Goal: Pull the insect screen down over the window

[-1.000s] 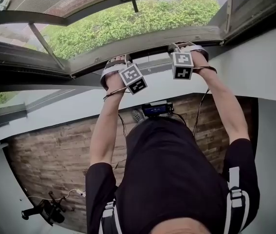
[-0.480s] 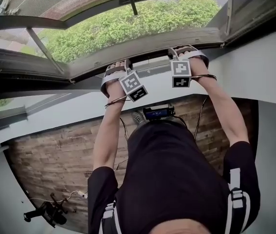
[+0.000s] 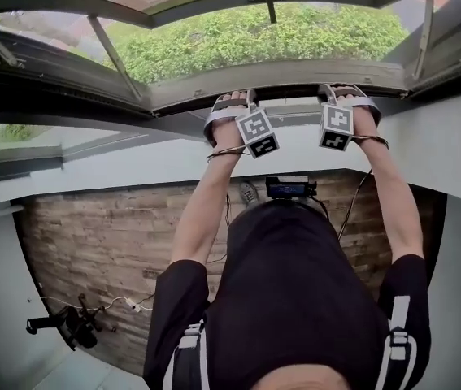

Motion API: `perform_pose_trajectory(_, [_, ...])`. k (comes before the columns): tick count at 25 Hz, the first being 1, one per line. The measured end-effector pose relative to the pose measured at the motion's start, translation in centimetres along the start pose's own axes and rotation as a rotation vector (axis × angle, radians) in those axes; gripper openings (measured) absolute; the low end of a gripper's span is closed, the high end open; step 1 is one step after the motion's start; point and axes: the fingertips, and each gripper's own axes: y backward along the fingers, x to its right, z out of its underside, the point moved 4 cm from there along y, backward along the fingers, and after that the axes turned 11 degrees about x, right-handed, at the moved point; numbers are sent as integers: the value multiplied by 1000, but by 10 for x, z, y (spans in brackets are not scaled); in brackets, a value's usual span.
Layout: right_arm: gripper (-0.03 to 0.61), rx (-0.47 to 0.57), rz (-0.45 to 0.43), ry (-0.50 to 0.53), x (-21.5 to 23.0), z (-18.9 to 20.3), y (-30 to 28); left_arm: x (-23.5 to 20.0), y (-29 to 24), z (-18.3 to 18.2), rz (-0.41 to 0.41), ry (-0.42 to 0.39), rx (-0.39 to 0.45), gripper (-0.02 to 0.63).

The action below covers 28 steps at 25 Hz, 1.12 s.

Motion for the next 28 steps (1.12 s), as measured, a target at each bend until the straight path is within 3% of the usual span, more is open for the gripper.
perform_pose_trajectory(4, [15,-8,68,15,-1,-3,-8,-1,1,9,-20,-27,17,18])
perform_pose_trajectory(7, [17,-26,98,50,-2,-8,-17,-3,-3,14,-79,-1,64,18])
perform_pose_trajectory(21, [17,-9,114,75,-5,-12,-12,4,7,19,-90,-17,7,23])
perform_pose_trajectory(28, [17,-18,119,99,-17,-12,-10,14,20,16,-125,68,47,35])
